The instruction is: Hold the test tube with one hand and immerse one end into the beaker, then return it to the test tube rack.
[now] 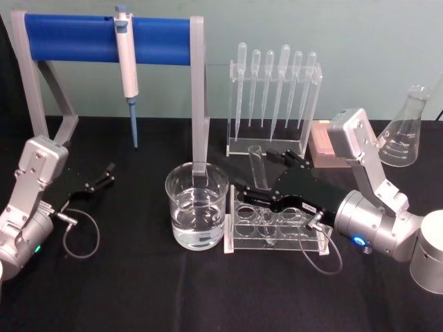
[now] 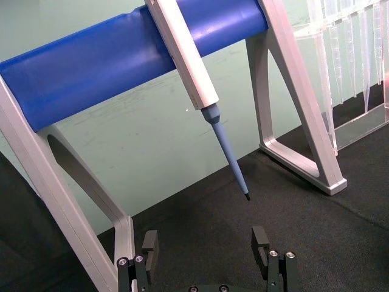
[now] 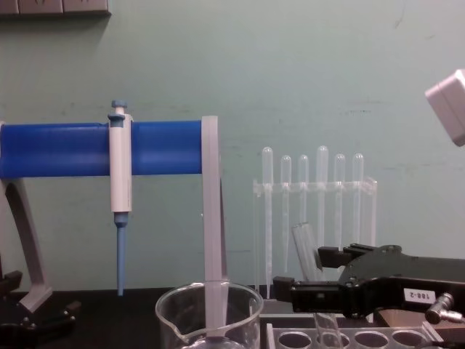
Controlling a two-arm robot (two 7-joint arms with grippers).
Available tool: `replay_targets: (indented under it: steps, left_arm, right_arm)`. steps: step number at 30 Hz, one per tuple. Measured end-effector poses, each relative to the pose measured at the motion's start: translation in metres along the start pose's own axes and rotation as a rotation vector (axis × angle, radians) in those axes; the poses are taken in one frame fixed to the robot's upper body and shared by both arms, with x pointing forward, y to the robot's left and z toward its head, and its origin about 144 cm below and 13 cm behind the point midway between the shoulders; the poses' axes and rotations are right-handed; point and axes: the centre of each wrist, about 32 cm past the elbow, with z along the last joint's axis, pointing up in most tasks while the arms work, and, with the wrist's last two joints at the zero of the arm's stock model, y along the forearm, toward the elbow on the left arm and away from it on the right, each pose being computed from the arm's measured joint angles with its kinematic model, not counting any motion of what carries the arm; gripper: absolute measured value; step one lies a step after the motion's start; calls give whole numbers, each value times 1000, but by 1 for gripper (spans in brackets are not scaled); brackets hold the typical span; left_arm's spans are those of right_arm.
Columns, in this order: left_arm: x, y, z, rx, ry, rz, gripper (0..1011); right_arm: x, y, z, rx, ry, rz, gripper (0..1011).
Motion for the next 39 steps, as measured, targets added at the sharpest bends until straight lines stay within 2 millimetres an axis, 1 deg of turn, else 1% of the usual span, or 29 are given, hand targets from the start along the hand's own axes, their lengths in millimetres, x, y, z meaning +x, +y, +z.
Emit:
replay_targets:
  steps: [3,4,7,11,12,14,16,18,20,22,26,39]
  left_arm:
    - [0,0,0,0,0,0,1000]
    - [0,0,0,0,0,0,1000]
    - [0,0,0,0,0,0,1000]
    - [0,0,0,0,0,0,1000]
    - [0,0,0,0,0,0,1000]
    - [0,0,0,0,0,0,1000]
    - [0,0,0,0,0,0,1000]
    - [0,0,0,0,0,0,1000]
    - [0,0,0,0,0,0,1000]
    - [0,0,0,0,0,0,1000]
    - [0,0,0,0,0,0,1000]
    - [0,0,0,0,0,0,1000]
  right_arm:
    - [1,1,2,-7,8,-2,929]
    - [1,2,2,-9,14,0,885]
    - [1,3,3,-12,21,3,838]
    - [0,6,4,-16,22,10,690]
    - [0,6,4,-18,22,10,669]
    - [0,7,4,-21,22,11,595]
    - [0,8,4,-22,22,11,549]
    - [0,8,5,-24,22,10,468]
    - [0,8,5,-24,22,8,424]
    - [0,8,6,-21,21,7,342]
    - [-1,5,10,0,19,0,235]
    - [-5,-15,34,159,39,-34,225]
